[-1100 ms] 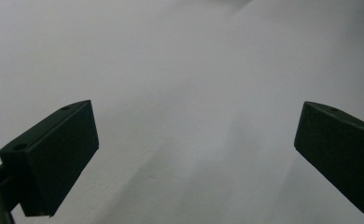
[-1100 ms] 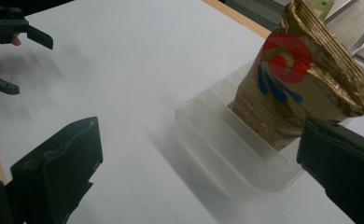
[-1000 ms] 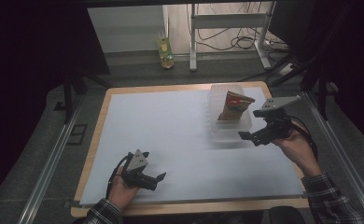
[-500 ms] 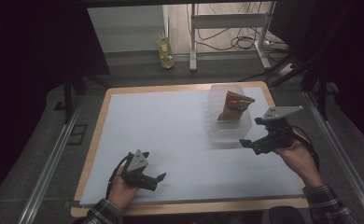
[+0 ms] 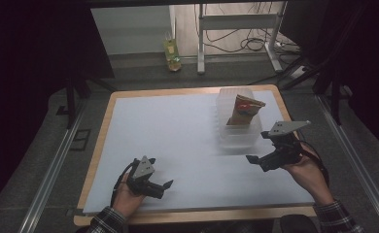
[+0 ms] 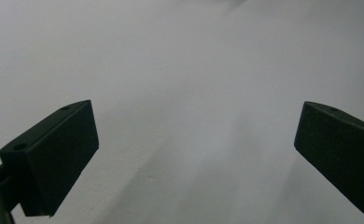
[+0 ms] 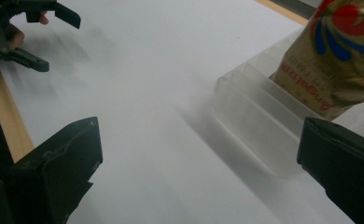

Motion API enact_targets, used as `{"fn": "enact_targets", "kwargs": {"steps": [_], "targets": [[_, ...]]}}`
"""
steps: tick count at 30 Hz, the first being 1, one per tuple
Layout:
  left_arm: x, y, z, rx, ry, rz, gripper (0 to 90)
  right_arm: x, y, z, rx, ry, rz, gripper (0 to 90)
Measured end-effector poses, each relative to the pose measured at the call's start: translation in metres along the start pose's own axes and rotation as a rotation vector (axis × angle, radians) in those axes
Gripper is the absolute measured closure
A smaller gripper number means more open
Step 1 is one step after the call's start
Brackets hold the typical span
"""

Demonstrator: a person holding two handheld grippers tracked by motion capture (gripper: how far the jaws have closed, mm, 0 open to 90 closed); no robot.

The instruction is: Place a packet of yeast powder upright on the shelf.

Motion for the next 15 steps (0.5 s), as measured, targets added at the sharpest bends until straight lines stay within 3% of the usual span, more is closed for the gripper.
{"fn": "enact_targets", "kwargs": {"steps": [15], "targets": [[0.000, 0.001, 0.000, -0.001, -0.003, 0.001, 0.0, -0.019, -0.017, 0.008, 0.008, 0.007, -0.032, 0.1]]}}
Point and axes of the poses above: each handheld gripper's, and its own axes: y roughly backward along the jaws, z roughly out of its underside, x roughly to its right, the point moved 8 cm from there along -y, roughly forward along the jaws, and after that the axes turned 13 degrees about -x, right-handed, at the moved point
